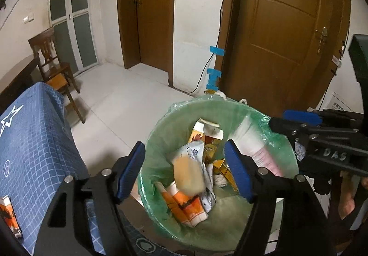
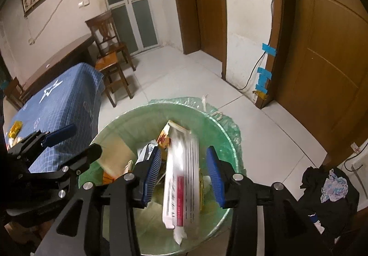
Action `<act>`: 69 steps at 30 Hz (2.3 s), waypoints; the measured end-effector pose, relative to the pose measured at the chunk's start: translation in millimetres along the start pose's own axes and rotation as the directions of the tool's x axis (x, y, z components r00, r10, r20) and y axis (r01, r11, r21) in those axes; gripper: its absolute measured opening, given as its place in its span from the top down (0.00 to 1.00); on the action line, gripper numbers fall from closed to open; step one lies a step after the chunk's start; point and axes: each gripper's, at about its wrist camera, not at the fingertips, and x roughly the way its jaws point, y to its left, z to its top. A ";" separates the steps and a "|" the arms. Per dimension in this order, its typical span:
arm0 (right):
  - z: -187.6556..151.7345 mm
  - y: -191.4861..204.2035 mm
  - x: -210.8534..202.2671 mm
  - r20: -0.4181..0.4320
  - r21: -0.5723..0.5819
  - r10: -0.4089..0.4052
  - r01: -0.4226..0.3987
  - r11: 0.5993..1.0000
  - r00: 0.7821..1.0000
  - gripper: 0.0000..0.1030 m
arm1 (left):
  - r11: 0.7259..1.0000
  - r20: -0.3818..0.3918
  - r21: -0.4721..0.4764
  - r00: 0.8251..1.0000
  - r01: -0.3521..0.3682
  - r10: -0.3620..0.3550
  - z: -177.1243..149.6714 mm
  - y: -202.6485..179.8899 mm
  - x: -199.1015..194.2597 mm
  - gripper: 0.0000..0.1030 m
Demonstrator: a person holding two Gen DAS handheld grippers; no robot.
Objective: Collect trash
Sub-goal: 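Open the left tool dropping the sponge cake into the bin while the right tool releases the white box, then move both tools back over the table toward the remaining trash, then grasp the red Double Happiness cigarette box with the left tool while the right tool grasps a beige sponge cake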
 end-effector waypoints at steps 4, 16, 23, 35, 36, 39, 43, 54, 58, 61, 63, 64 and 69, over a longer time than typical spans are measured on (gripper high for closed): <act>-6.0 -2.1 0.1 -0.004 0.009 -0.003 0.003 1.000 1.000 0.59 | 1.000 -0.003 0.006 1.000 -0.001 0.001 -0.1 -1.7 0.6 0.34; -8.9 4.8 -7.3 0.004 0.007 -0.005 0.005 1.000 1.000 0.54 | 1.000 -0.004 0.009 1.000 0.005 -0.005 -1.8 -2.4 -3.4 0.34; -14.8 14.3 -23.3 0.034 -0.008 -0.010 0.010 1.000 0.999 0.46 | 1.000 0.006 0.008 1.000 0.006 -0.006 -6.0 1.3 -17.7 0.34; -41.4 97.2 -67.3 0.127 -0.115 0.168 -0.154 0.981 0.978 0.30 | 0.995 0.043 -0.077 0.997 -0.056 0.059 -49.1 63.5 -84.6 0.34; -43.5 110.1 -69.7 0.130 -0.131 0.195 -0.178 0.975 0.972 0.29 | 0.993 0.048 -0.097 0.996 -0.068 0.072 -54.8 75.7 -94.2 0.34; -47.7 143.6 -72.4 0.111 -0.181 0.262 -0.240 0.954 0.959 0.27 | 0.986 0.057 -0.138 0.993 -0.093 0.102 -66.1 104.8 -115.8 0.34; -50.4 188.8 -70.2 0.074 -0.237 0.330 -0.304 0.923 0.941 0.24 | 0.966 0.075 -0.214 0.983 -0.146 0.165 -86.8 158.8 -156.8 0.34; -47.7 312.9 -52.9 -0.019 -0.343 0.441 -0.420 0.840 0.897 0.22 | 0.763 0.037 -0.536 0.893 -0.361 0.448 -143.5 343.5 -276.1 0.22; -45.5 350.1 -45.2 -0.047 -0.372 0.481 -0.462 0.805 0.876 0.22 | 0.649 -0.154 -0.613 0.874 -0.451 0.461 -165.8 418.7 -269.5 0.19; -44.4 372.4 -37.3 -0.071 -0.388 0.497 -0.483 0.785 0.865 0.21 | 0.617 -0.237 -0.616 0.862 -0.491 0.449 -175.7 443.9 -256.3 0.19; -44.0 388.8 -31.1 -0.094 -0.405 0.501 -0.493 0.770 0.860 0.20 | 0.613 -0.273 -0.607 0.858 -0.505 0.436 -179.6 453.7 -246.5 0.19; -44.5 394.3 -29.1 -0.101 -0.411 0.502 -0.496 0.765 0.859 0.20 | 0.613 -0.295 -0.595 0.850 -0.521 0.436 -180.4 457.0 -239.5 0.19; -42.2 427.2 -14.7 -0.164 -0.447 0.515 -0.529 0.722 0.841 0.20 | 0.589 -0.340 -0.560 0.811 -0.582 0.477 -187.5 465.5 -224.5 0.19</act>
